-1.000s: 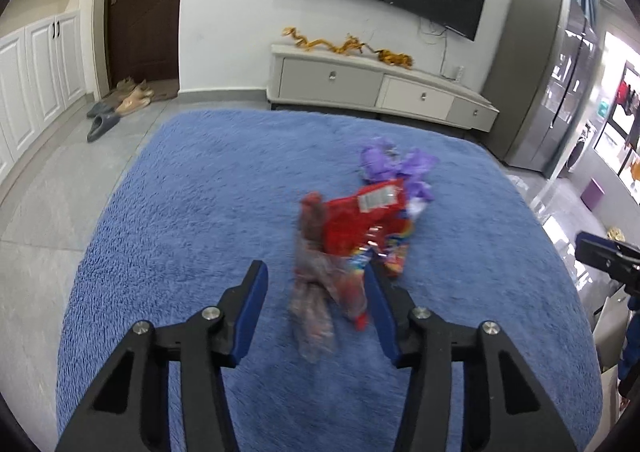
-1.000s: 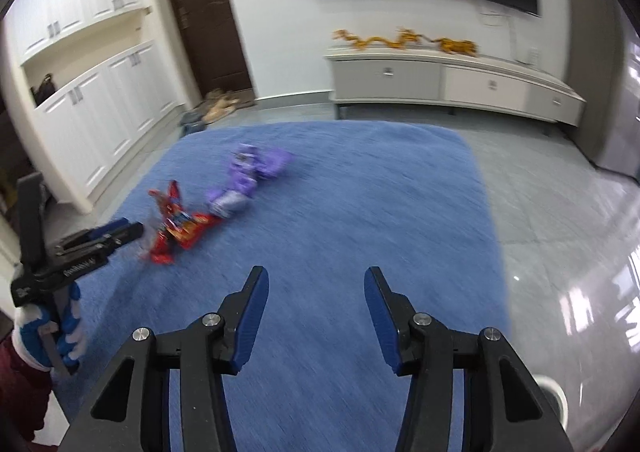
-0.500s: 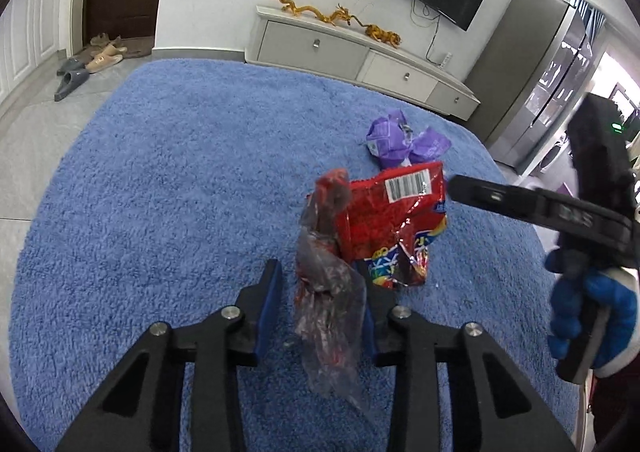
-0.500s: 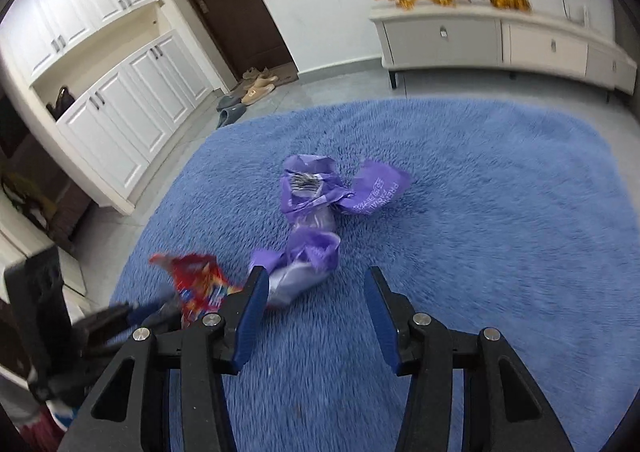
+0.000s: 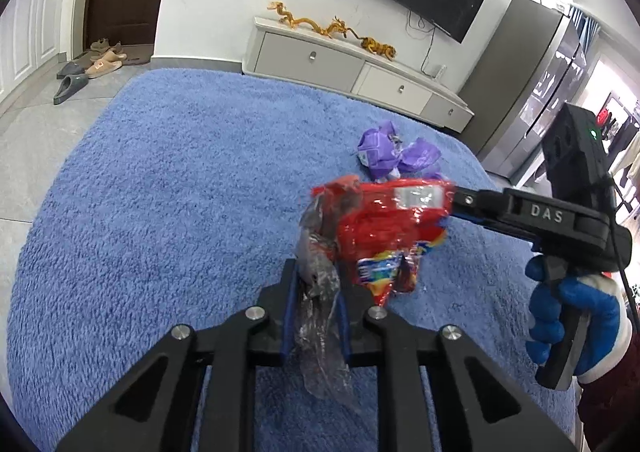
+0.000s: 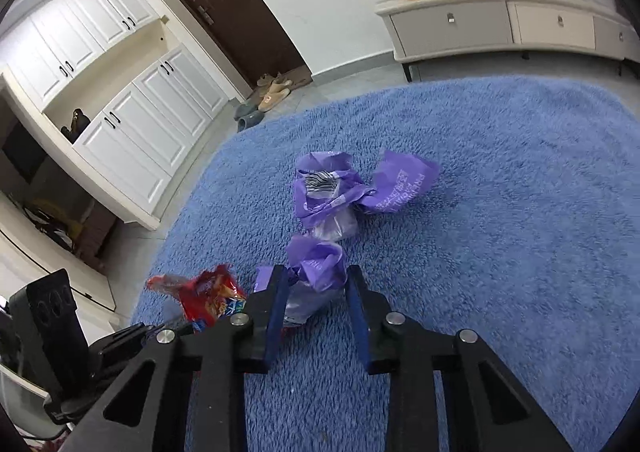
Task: Collect trash
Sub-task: 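Grasp the clear plastic wrapper with the left tool while the right tool grasps the purple wrapper, then carry both wrappers over the bin and open both tools to drop them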
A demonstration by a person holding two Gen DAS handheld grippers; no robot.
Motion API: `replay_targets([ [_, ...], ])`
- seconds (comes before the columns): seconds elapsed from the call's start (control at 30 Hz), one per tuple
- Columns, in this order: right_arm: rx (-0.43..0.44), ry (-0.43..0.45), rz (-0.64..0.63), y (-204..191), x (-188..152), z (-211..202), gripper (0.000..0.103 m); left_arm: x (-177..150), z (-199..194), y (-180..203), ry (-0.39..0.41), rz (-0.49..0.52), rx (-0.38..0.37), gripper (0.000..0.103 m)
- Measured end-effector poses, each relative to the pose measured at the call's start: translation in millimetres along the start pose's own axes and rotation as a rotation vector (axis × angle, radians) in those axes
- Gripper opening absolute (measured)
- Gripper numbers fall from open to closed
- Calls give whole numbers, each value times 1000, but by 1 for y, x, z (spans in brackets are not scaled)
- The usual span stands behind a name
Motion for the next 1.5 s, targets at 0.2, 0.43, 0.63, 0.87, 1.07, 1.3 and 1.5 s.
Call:
replay_targets([
  [0.2, -19, 67, -34, 0, -11, -40, 23, -7, -23, 8, 27, 7, 14, 16],
  [0.43, -63, 163, -52, 14, -30, -102, 23, -10, -52, 38, 58, 51, -5, 15],
  [0.63, -117, 263, -5, 48, -48, -169, 23, -8, -61, 88, 65, 125, -66, 15],
  [0.87, -262, 391, 99, 122, -84, -256, 23, 2, -50, 178, 49, 257, -182, 15],
  [1.07, -407, 449, 212, 193, -127, -309, 23, -4, -24, 267, -18, 385, -295, 15],
  [1.3, -517, 473, 397, 284, -161, -344, 23, -11, 12, 392, -106, 585, -415, 16],
  [1.5, -525, 463, 509, 340, -173, -349, 25, -19, 52, 482, -186, 661, -515, 17],
])
Point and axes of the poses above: each gripper's, at about its wrist camera, not at the fingertips, and z roughly the way its jaws point, y to its right, x to its top, the point moved 9 cm from there along z, roughly the way its jaws point, and after that the axes turned 15 degrees about z, right-handed, at the moved point
